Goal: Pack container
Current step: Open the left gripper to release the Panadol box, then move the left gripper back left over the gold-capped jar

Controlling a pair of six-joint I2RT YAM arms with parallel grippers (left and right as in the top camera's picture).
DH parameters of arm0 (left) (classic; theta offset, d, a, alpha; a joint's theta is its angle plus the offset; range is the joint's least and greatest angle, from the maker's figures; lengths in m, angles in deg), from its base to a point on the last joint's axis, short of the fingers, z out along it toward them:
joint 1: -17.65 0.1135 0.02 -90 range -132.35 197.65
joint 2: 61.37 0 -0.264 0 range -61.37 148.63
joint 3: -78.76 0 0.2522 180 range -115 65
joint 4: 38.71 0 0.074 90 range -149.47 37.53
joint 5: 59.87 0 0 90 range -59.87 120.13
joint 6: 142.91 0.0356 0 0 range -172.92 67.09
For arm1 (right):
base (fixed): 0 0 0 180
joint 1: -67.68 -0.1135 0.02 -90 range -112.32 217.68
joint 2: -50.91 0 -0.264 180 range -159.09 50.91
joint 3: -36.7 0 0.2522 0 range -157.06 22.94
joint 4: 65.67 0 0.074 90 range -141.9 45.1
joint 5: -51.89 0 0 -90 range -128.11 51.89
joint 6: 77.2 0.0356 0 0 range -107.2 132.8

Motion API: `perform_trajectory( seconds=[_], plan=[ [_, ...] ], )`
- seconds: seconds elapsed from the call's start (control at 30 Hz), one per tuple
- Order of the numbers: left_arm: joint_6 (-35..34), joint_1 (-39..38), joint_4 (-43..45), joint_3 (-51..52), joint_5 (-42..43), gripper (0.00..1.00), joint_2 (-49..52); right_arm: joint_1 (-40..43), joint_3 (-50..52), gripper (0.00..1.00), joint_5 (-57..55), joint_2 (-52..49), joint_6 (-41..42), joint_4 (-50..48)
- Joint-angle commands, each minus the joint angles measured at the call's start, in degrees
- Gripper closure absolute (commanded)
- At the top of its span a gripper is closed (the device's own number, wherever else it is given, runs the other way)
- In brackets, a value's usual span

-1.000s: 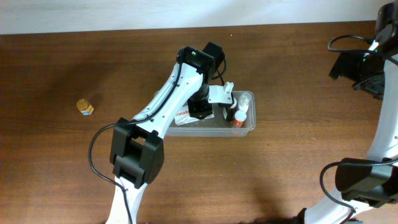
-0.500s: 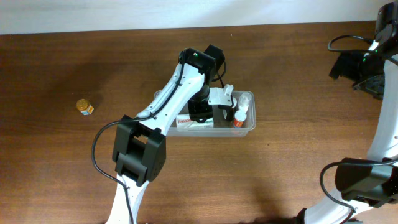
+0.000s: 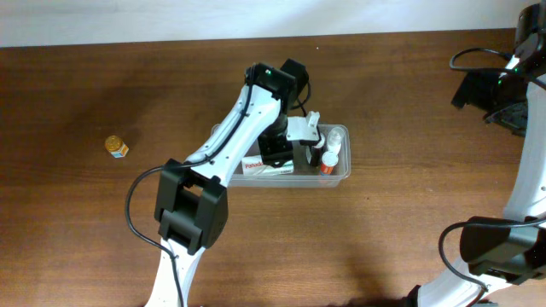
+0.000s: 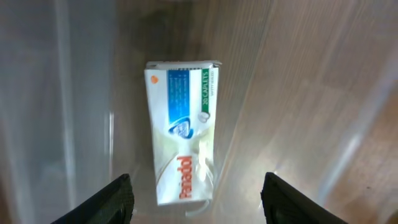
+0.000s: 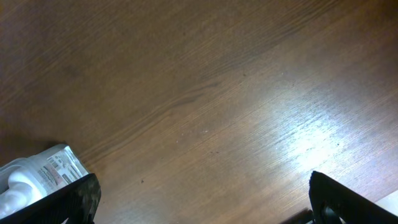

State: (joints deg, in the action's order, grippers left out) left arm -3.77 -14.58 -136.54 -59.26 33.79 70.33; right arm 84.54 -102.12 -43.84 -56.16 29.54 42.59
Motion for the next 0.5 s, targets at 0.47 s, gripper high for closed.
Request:
perform_trajectory(
  seconds=[0.47],
  plan=[
    [-40.2, 22.8, -4.5, -22.6, -12.5, 0.01, -4.1, 0.4, -0.9, 0.02, 0.1, 1.3, 0.7, 0.0]
  ],
)
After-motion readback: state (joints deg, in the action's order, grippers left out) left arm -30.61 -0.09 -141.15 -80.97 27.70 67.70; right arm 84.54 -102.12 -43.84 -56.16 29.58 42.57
